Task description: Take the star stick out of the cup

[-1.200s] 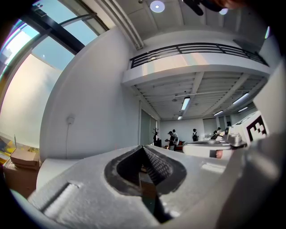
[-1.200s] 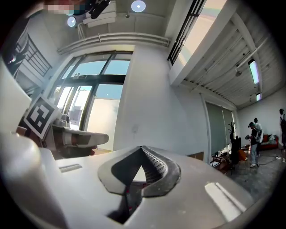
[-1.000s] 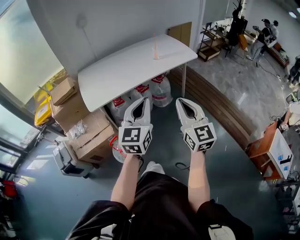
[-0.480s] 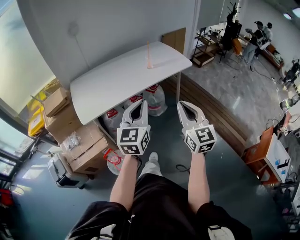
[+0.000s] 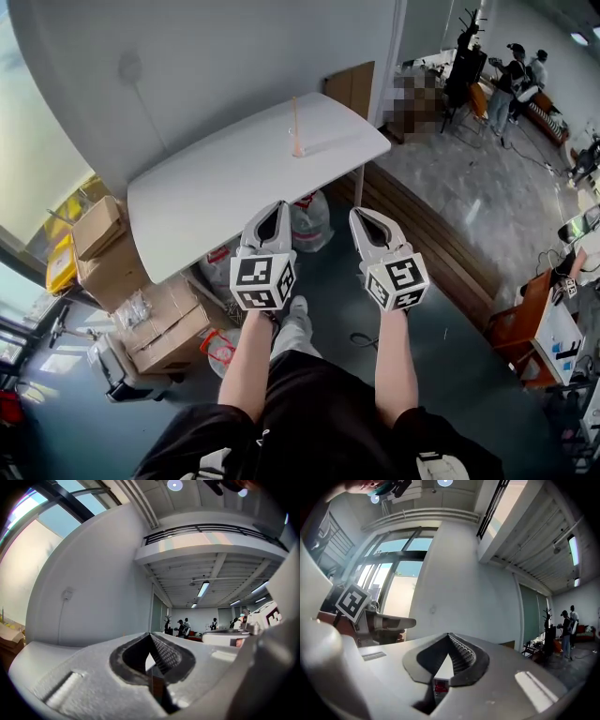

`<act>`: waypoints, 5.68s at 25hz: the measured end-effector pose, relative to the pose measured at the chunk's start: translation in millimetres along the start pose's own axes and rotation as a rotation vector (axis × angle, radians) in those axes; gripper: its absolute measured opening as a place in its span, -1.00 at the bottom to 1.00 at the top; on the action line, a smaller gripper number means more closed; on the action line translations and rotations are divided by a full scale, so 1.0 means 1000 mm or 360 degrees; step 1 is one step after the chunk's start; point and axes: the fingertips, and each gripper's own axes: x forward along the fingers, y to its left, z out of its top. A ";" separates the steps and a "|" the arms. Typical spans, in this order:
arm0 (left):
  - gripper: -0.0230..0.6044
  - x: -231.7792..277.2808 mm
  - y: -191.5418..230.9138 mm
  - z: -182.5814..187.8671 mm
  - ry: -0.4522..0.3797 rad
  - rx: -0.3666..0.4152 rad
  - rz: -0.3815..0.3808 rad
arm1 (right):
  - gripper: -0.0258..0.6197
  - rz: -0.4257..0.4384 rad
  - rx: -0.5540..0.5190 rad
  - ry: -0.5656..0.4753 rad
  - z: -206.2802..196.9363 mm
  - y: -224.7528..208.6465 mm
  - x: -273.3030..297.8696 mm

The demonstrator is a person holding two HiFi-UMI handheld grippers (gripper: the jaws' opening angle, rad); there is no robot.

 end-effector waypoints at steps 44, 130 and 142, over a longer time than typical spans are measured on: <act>-0.92 0.338 0.162 -0.032 0.0190 -0.0159 0.0210 | -0.82 0.0070 0.0237 0.0102 -0.050 -0.213 0.325; -0.92 0.347 0.219 -0.050 0.0230 -0.0323 0.0259 | -0.85 0.0299 0.0273 0.0087 -0.060 -0.210 0.491; -0.92 0.346 0.207 -0.052 0.0242 -0.0296 0.0196 | -0.85 0.0244 0.0246 0.0011 -0.035 -0.206 0.424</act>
